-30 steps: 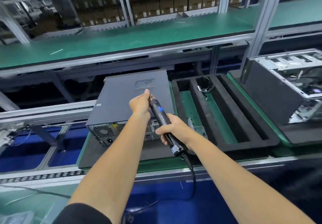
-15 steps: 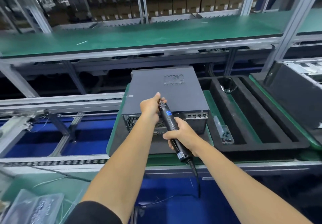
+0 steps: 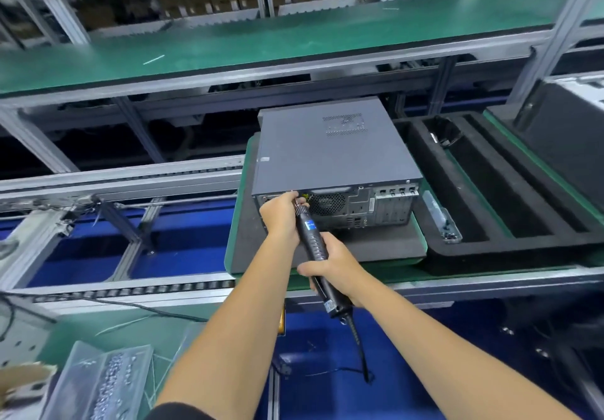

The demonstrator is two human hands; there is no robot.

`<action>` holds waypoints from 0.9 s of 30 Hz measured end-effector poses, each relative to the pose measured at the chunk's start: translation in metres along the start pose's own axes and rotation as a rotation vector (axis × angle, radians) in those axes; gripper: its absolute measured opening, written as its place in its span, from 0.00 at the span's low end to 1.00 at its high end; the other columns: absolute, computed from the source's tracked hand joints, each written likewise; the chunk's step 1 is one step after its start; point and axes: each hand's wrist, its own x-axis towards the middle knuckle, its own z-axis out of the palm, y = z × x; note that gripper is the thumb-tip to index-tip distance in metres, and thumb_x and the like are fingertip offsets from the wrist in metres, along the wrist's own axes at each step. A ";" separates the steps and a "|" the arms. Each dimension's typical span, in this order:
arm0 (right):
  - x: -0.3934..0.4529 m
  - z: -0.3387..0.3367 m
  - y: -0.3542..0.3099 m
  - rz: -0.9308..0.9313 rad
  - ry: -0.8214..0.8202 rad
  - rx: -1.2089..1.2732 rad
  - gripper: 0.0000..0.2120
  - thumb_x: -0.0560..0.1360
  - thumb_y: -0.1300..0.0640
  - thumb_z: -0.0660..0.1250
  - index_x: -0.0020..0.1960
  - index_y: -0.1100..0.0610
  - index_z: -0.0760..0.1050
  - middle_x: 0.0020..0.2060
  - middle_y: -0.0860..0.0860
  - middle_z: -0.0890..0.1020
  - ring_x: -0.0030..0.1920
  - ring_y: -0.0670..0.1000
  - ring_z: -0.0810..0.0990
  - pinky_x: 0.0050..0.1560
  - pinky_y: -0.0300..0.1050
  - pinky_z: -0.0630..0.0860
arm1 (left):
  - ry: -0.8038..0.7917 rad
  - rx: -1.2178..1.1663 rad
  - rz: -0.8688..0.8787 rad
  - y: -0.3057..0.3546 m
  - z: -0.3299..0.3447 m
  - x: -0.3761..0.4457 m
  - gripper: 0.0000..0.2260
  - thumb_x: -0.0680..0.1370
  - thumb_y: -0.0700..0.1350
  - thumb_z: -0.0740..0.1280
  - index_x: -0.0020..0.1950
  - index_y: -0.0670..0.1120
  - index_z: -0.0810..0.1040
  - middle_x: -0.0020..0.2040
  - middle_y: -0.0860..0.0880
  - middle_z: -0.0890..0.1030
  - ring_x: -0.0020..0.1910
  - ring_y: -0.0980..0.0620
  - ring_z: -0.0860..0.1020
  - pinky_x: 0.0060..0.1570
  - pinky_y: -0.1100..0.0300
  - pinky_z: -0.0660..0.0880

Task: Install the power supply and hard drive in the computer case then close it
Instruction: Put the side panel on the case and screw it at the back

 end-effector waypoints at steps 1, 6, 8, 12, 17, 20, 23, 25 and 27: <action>-0.001 0.001 0.003 0.012 0.001 0.009 0.23 0.68 0.63 0.74 0.58 0.54 0.67 0.44 0.58 0.75 0.27 0.52 0.78 0.30 0.45 0.76 | 0.004 0.022 -0.015 -0.002 -0.002 0.000 0.05 0.72 0.31 0.65 0.37 0.38 0.74 0.28 0.44 0.76 0.24 0.50 0.74 0.28 0.61 0.74; -0.005 0.001 0.014 0.035 0.027 -0.012 0.24 0.67 0.63 0.74 0.58 0.53 0.68 0.45 0.59 0.74 0.29 0.54 0.77 0.31 0.47 0.78 | -0.039 0.041 -0.097 -0.013 -0.012 0.002 0.01 0.74 0.34 0.66 0.44 0.37 0.77 0.34 0.43 0.80 0.29 0.50 0.77 0.29 0.63 0.76; -0.005 0.000 0.014 0.039 0.033 -0.010 0.24 0.66 0.63 0.74 0.58 0.54 0.68 0.44 0.59 0.74 0.28 0.54 0.77 0.31 0.48 0.78 | -0.058 0.035 -0.112 -0.015 -0.013 0.002 0.01 0.75 0.35 0.66 0.44 0.38 0.77 0.33 0.44 0.81 0.30 0.50 0.78 0.30 0.63 0.76; -0.004 0.001 0.010 0.027 0.041 -0.023 0.24 0.66 0.62 0.74 0.58 0.54 0.67 0.44 0.59 0.73 0.28 0.54 0.77 0.31 0.48 0.78 | -0.092 0.019 -0.107 -0.012 -0.012 0.004 0.04 0.76 0.37 0.66 0.42 0.39 0.78 0.32 0.44 0.81 0.29 0.51 0.78 0.30 0.63 0.76; -0.002 -0.001 0.005 0.004 0.053 -0.013 0.22 0.67 0.62 0.74 0.56 0.53 0.68 0.43 0.58 0.73 0.27 0.53 0.77 0.30 0.47 0.77 | -0.145 0.133 -0.064 -0.009 -0.010 0.011 0.05 0.77 0.41 0.65 0.44 0.42 0.80 0.36 0.47 0.83 0.33 0.52 0.80 0.32 0.63 0.74; -0.002 -0.002 0.005 0.004 0.055 -0.014 0.22 0.68 0.63 0.73 0.56 0.53 0.67 0.42 0.57 0.73 0.27 0.52 0.77 0.30 0.47 0.78 | -0.141 0.175 -0.065 -0.009 -0.009 0.013 0.06 0.77 0.41 0.65 0.44 0.43 0.80 0.37 0.47 0.83 0.34 0.53 0.80 0.32 0.63 0.73; -0.001 -0.002 0.005 0.008 0.050 -0.009 0.21 0.68 0.63 0.73 0.56 0.53 0.67 0.42 0.57 0.73 0.26 0.52 0.77 0.30 0.46 0.77 | -0.119 0.178 -0.057 -0.011 -0.008 0.016 0.06 0.77 0.41 0.65 0.43 0.43 0.80 0.37 0.47 0.83 0.34 0.53 0.80 0.33 0.62 0.73; -0.001 -0.001 0.006 0.012 0.047 -0.013 0.22 0.69 0.63 0.73 0.56 0.52 0.67 0.43 0.58 0.73 0.27 0.52 0.77 0.30 0.46 0.77 | -0.106 0.174 -0.055 -0.013 -0.010 0.017 0.06 0.77 0.40 0.65 0.43 0.43 0.81 0.37 0.46 0.83 0.34 0.52 0.80 0.37 0.60 0.74; -0.001 -0.001 0.007 0.012 0.051 -0.018 0.22 0.68 0.63 0.73 0.57 0.52 0.67 0.44 0.57 0.73 0.27 0.52 0.78 0.31 0.46 0.77 | -0.102 0.160 -0.051 -0.014 -0.010 0.019 0.06 0.76 0.39 0.65 0.42 0.42 0.80 0.37 0.46 0.83 0.34 0.51 0.79 0.39 0.59 0.75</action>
